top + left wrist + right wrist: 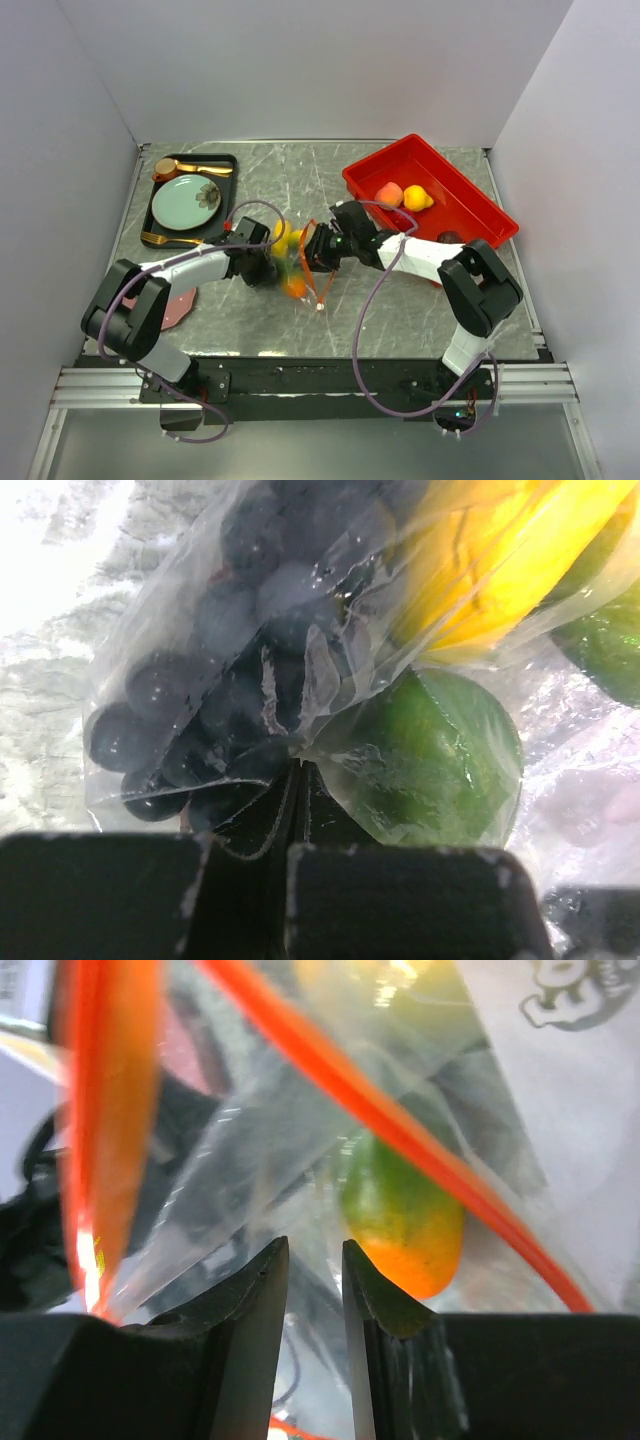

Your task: Open the zip-top bag and remove the fake food

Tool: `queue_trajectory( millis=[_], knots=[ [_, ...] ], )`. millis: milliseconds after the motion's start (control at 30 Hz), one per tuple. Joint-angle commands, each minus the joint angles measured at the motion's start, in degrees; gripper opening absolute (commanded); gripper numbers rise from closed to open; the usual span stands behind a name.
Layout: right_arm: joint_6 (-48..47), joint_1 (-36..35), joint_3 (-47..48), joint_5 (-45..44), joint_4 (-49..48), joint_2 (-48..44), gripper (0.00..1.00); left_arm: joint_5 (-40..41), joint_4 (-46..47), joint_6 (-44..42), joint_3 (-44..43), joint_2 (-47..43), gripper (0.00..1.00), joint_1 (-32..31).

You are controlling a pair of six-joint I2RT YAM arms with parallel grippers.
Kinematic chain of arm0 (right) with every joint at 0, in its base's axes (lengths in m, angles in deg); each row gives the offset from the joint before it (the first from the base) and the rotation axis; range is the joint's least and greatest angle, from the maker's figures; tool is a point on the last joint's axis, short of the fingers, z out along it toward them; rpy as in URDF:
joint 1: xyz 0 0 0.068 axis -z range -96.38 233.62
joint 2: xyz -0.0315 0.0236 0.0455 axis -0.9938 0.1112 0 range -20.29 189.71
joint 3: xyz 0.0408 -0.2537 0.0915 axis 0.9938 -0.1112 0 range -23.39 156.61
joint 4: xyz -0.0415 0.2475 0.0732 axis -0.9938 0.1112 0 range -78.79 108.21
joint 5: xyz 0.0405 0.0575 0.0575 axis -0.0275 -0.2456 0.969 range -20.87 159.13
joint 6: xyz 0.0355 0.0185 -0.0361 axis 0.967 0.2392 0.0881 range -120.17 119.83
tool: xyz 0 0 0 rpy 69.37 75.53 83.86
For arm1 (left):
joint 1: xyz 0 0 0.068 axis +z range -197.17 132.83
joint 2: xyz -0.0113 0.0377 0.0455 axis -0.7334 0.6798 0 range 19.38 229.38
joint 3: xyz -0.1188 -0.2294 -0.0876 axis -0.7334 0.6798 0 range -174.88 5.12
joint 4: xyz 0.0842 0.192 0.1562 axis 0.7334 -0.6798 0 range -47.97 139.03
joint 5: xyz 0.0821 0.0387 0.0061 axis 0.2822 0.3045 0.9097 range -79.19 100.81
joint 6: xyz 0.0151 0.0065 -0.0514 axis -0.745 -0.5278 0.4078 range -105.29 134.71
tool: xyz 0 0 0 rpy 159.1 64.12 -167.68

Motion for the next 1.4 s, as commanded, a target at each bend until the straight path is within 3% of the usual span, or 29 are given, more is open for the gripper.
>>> queue_trajectory(
  millis=[0, 267, 533, 967, 1233, 1367],
  knots=[
    [-2.3, -0.32, -2.01, -3.66, 1.93, -1.92, 0.35, 1.45, -3.08, -2.47, -1.9, -2.53, 0.01, -0.03],
    [-2.65, -0.23, -3.95, -9.98, 6.59, -3.86, 0.34, 0.22, -6.69, -3.79, -4.98, -7.01, 0.01, -0.12],
    [-2.21, -0.32, -5.01, -7.09, 2.46, -2.37, 0.35, -3.29, -5.9, -2.57, -3.84, -8.25, 0.01, -0.12],
    [-5.2, -3.83, 1.67, -4.45, 1.93, 3.16, 0.47, -6.02, 0.51, -0.01, -0.94, -3.24, 0.01, -0.65],
    [-6.95, -6.29, 5.01, -6.56, 5.44, 5.27, 0.66, -6.2, 1.57, 0.34, -0.5, -0.96, 0.01, -1.96],
    [-7.48, -7.09, 7.12, -8.23, 8.78, 6.6, 0.67, -6.37, 1.74, 0.6, -1.2, -0.16, 0.01, -3.63]
  ],
)
